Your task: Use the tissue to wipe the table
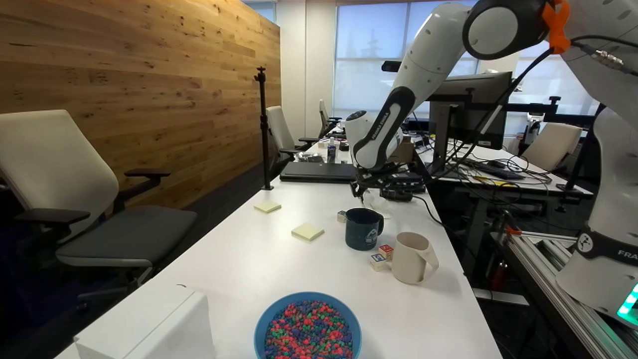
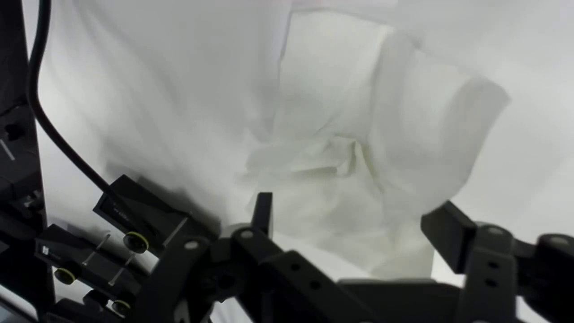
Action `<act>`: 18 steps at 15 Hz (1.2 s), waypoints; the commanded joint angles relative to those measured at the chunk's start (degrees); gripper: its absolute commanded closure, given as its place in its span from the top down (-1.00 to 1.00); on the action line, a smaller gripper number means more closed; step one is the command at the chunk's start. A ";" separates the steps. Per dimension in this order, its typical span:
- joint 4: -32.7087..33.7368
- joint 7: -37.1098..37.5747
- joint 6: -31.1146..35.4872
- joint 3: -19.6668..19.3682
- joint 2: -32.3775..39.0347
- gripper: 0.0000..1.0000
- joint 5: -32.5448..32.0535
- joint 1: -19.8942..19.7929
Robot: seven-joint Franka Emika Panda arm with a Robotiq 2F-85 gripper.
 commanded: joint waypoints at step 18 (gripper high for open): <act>-9.46 -21.77 0.68 10.49 -22.26 1.00 -15.77 -0.28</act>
